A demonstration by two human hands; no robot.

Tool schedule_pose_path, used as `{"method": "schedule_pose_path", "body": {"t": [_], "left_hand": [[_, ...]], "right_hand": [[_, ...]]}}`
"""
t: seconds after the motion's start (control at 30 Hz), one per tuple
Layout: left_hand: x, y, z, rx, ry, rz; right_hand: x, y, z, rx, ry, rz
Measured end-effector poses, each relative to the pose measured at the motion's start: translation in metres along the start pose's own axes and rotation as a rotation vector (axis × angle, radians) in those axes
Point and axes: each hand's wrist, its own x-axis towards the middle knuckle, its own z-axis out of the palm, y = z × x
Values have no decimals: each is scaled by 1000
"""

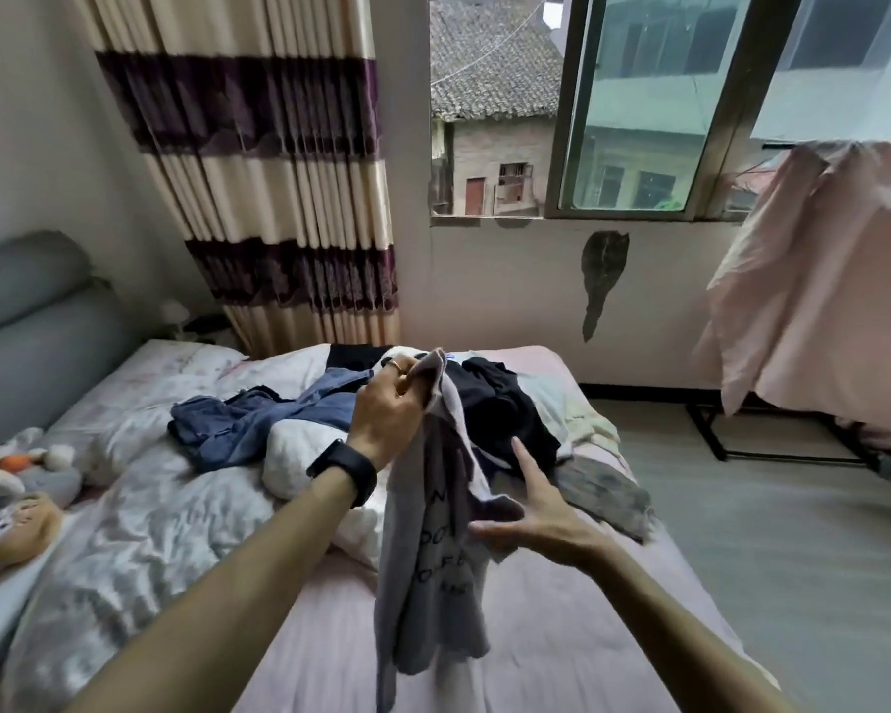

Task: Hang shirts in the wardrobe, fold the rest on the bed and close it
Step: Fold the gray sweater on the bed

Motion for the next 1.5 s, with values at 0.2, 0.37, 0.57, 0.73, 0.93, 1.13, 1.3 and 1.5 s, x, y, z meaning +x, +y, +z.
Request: {"method": "schedule_pose_path", "body": {"t": [0.2, 0.37, 0.57, 0.73, 0.93, 1.13, 1.3, 1.5], "left_hand": [[7, 3, -30, 95, 83, 0], [12, 7, -65, 141, 129, -24], [9, 8, -98, 167, 173, -33], [9, 17, -110, 231, 181, -25], [3, -4, -160, 498, 137, -98], [-25, -36, -167, 553, 48, -114], [-55, -61, -151, 598, -53, -135], [-110, -74, -119, 505, -120, -186]], "right_hand": [[17, 7, 53, -42, -71, -141], [30, -2, 84, -281, 37, -376], [44, -32, 100, -490, 150, -522], [51, -57, 121, -485, 289, -482], [73, -84, 58, 65, 517, -127], [79, -95, -1, -242, 464, -144], [56, -56, -6, -404, 542, -206], [-2, 2, -7, -559, 510, -298]]}}
